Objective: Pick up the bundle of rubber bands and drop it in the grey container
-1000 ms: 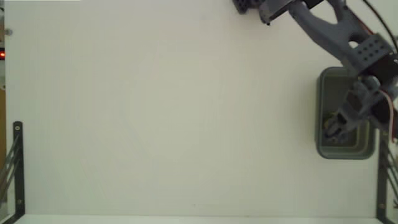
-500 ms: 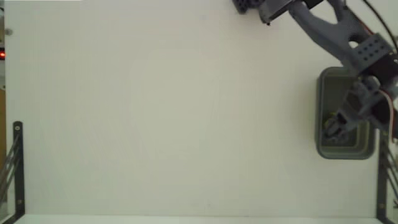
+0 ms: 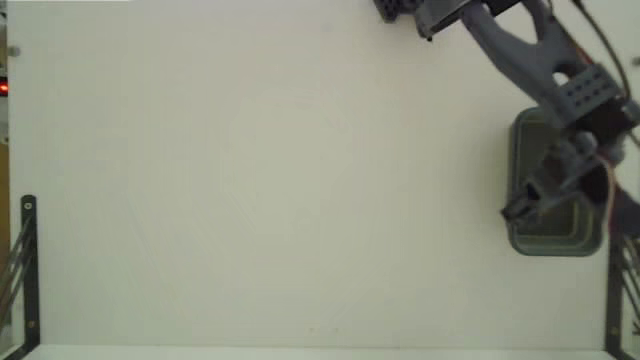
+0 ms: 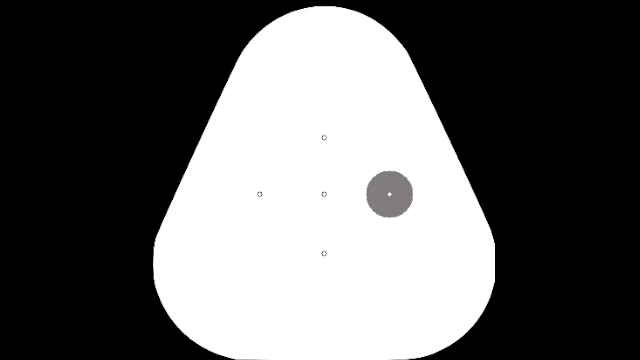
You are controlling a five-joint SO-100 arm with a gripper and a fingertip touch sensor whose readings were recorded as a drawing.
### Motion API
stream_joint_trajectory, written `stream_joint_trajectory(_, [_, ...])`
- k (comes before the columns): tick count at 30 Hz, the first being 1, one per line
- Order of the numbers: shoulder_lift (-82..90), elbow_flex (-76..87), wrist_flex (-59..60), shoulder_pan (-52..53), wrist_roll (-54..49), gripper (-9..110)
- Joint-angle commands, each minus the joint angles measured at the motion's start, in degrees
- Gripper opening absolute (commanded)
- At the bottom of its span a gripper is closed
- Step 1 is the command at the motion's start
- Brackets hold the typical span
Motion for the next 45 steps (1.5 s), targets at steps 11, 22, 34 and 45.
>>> stream_joint_trajectory(11, [14.20,7.73,-0.40,6.37,0.18,110])
stream_joint_trajectory(22, [22.95,16.41,-0.36,13.04,0.18,110])
stream_joint_trajectory(34, [33.01,26.40,-0.30,20.72,0.18,110])
stream_joint_trajectory(45, [40.80,34.13,-0.26,26.67,0.18,110])
